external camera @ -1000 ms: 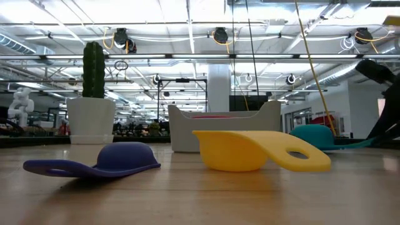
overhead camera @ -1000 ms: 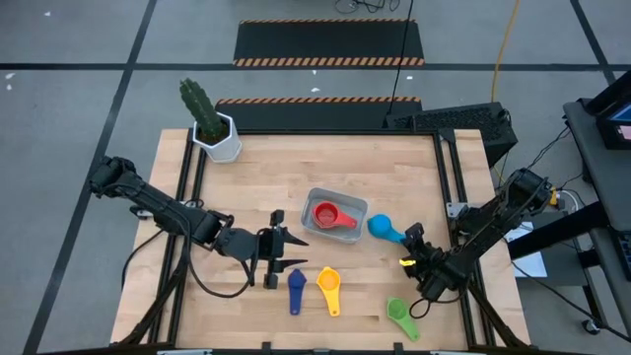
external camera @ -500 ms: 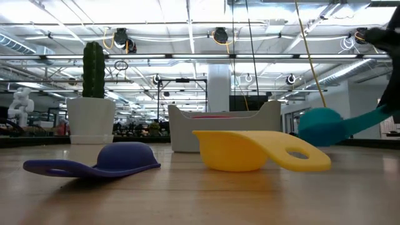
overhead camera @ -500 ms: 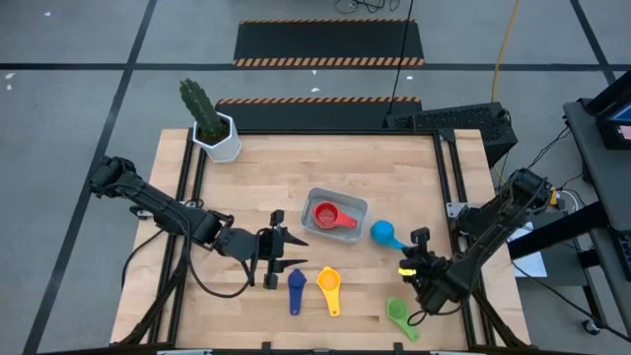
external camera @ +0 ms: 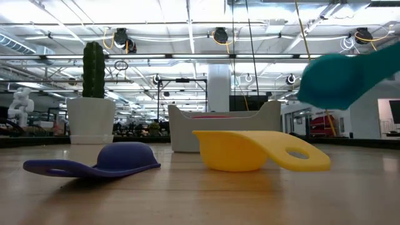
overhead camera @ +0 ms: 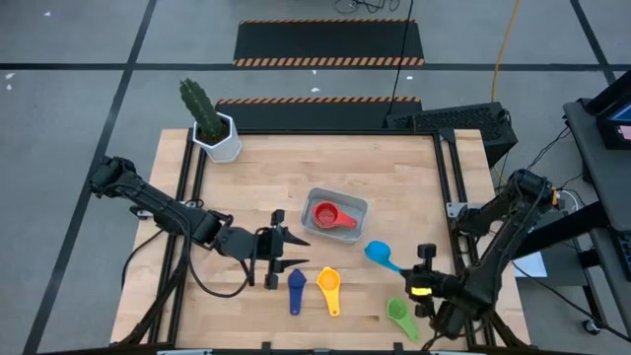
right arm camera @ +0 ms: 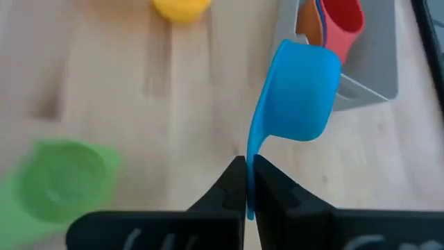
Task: Nest measuring cups in basket
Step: Stack the light blue measuring cup into the red measuring cup
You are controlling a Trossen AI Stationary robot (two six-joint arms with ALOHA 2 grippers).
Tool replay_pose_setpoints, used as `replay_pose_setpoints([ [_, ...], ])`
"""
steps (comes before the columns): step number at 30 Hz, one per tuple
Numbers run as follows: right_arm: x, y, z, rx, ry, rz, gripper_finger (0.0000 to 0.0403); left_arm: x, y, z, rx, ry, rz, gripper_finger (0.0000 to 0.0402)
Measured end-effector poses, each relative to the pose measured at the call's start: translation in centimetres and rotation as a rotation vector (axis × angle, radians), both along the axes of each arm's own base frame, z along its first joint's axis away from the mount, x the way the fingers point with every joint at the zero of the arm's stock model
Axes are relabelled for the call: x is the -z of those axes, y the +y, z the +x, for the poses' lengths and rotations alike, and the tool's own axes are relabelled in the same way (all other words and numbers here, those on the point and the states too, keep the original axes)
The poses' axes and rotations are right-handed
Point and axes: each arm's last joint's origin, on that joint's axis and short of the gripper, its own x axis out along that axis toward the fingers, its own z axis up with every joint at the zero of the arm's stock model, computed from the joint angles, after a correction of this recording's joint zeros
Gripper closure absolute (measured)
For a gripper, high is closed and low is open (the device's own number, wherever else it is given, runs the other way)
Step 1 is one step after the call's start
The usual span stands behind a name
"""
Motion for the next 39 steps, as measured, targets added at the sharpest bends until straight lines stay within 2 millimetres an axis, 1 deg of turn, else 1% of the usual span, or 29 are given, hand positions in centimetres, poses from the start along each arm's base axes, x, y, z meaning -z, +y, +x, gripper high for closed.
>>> replay_pose_setpoints([
  [5,-1.2,0.5,0.2,0.076,-0.197,0.122,0.0403,-0.1,-0.3,-0.1,0.01,-0.013,0.001,0.022],
  [8,-2.2,0.9,0.7,0.074,-0.354,0.165,0.0403,-0.1,-0.6,-0.2,0.027,-0.016,0.01,0.022],
  [10,-3.0,1.3,1.2,0.047,-0.455,0.163,0.0403,-0.2,-0.9,-0.3,0.041,-0.027,0.015,0.022],
  [13,-3.9,1.7,1.7,0.01,-0.59,0.1,0.0403,-0.6,-1.3,-0.4,0.057,-0.064,0.014,0.022],
  [16,-4.3,1.7,2.1,-0.025,-0.657,0.074,0.0403,-0.9,-1.7,-0.5,0.053,-0.096,0.012,0.022],
  [19,-4.5,1.6,2.5,-0.058,-0.722,0.105,0.0403,-1.1,-2.0,-0.6,0.057,-0.12,0.027,0.0219],
  [22,-4.1,1.2,3.0,-0.135,-0.782,0.154,0.0403,-1.2,-2.1,-0.6,0.064,-0.133,0.04,0.022],
  [26,-3.4,0.0,3.3,-0.23,-0.888,0.254,0.0403,-1.3,-2.0,-0.6,0.065,-0.135,0.05,0.0212],
  [29,-2.3,-1.5,3.3,-0.25,-0.958,0.318,0.0403,-1.3,-2.0,-0.6,0.06,-0.135,0.047,0.0201],
  [31,-1.5,-2.6,3.4,-0.23,-0.996,0.37,0.0403,-1.3,-2.0,-0.6,0.061,-0.135,0.049,0.0196],
  [34,-0.6,-4.4,3.7,-0.136,-1.047,0.445,0.0403,-1.2,-1.9,-0.6,0.063,-0.133,0.06,0.0195],
  [37,0.4,-6.0,4.4,-0.075,-1.052,0.471,0.0403,-1.0,-1.8,-0.6,0.065,-0.115,0.087,0.0195],
  [39,0.8,-7.1,5.1,-0.066,-1.044,0.506,0.0403,-0.7,-1.5,-0.5,0.048,-0.087,0.11,0.0195],
])
